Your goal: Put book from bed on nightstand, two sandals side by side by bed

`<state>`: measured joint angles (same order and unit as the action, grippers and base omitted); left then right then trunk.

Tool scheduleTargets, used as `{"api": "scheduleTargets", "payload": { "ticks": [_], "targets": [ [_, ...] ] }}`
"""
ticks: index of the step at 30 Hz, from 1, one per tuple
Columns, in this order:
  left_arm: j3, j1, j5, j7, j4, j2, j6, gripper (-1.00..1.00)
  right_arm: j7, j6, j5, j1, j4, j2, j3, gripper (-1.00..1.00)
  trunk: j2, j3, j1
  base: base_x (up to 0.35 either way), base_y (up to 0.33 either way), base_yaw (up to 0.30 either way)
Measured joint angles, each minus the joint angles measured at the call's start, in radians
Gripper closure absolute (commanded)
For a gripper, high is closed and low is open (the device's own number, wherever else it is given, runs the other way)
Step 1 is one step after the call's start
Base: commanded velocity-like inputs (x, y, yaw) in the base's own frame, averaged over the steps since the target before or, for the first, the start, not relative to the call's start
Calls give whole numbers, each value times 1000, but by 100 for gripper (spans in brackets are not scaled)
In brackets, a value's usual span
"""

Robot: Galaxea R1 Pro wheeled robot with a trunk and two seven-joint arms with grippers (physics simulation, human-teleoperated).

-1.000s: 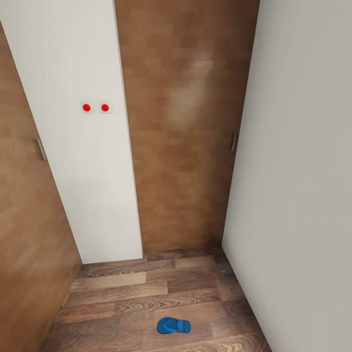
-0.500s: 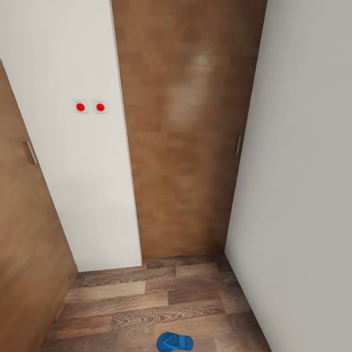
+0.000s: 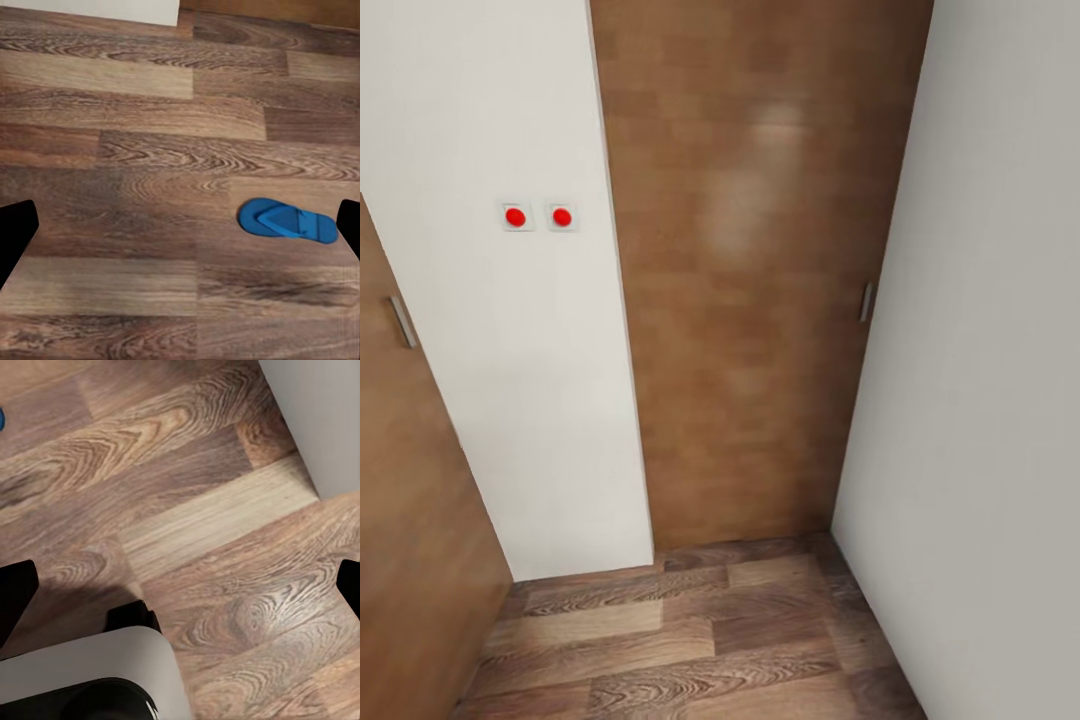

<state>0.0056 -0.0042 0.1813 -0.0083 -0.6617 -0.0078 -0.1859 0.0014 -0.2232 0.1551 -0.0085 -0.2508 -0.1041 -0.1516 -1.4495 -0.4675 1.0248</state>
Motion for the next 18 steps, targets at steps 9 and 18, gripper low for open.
{"api": "scheduleTargets", "payload": {
  "ticks": [9, 18],
  "targets": [
    [0, 0, 0, 0, 0, 0, 0, -100, 0, 0, 0, 0, 0, 0, -1, -100, 0, 0, 0, 20, 36, -183],
    [0, 0, 0, 0, 0, 0, 0, -100, 0, 0, -1, 0, 0, 0, -1, -100, 0, 0, 0, 1, 1, -194]
  ]
}}
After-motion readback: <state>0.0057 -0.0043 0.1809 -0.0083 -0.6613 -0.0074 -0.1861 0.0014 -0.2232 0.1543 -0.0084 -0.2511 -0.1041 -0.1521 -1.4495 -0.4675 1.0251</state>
